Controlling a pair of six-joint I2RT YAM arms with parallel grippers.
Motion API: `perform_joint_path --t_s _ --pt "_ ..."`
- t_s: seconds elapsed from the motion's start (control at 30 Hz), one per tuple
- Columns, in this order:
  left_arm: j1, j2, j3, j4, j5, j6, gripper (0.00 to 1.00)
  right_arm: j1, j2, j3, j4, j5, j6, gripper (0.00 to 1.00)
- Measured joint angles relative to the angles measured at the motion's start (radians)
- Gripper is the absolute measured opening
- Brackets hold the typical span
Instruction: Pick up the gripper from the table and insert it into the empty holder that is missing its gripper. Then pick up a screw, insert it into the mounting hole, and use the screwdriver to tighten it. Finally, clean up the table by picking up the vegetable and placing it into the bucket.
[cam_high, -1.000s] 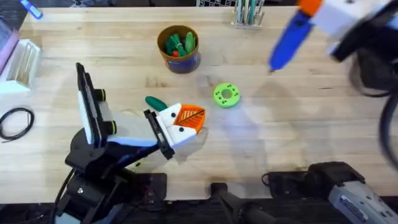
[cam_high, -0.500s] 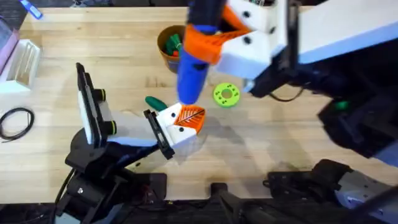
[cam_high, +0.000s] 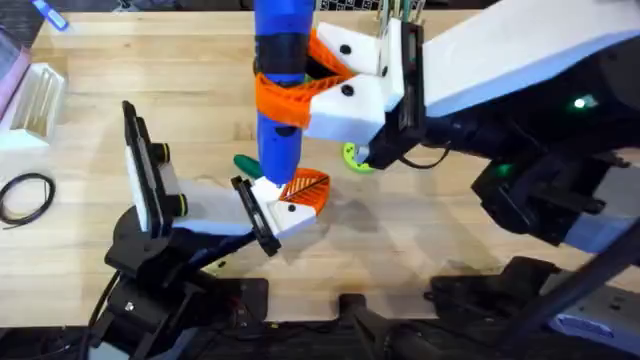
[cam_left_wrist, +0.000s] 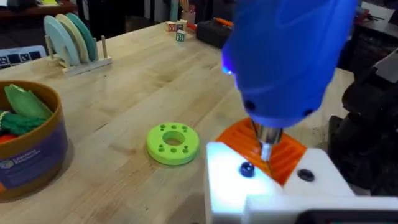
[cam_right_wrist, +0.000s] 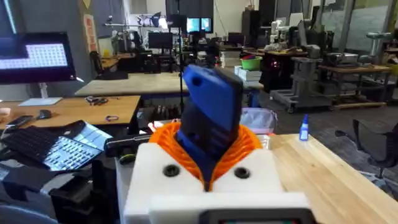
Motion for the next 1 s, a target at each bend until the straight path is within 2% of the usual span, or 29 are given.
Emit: perform_joint_path --t_s 1.0 --pt "0.000 0.000 0.000 0.000 0.000 0.000 0.004 0.000 0.027 0.000 0.000 0.000 -0.035 0.025"
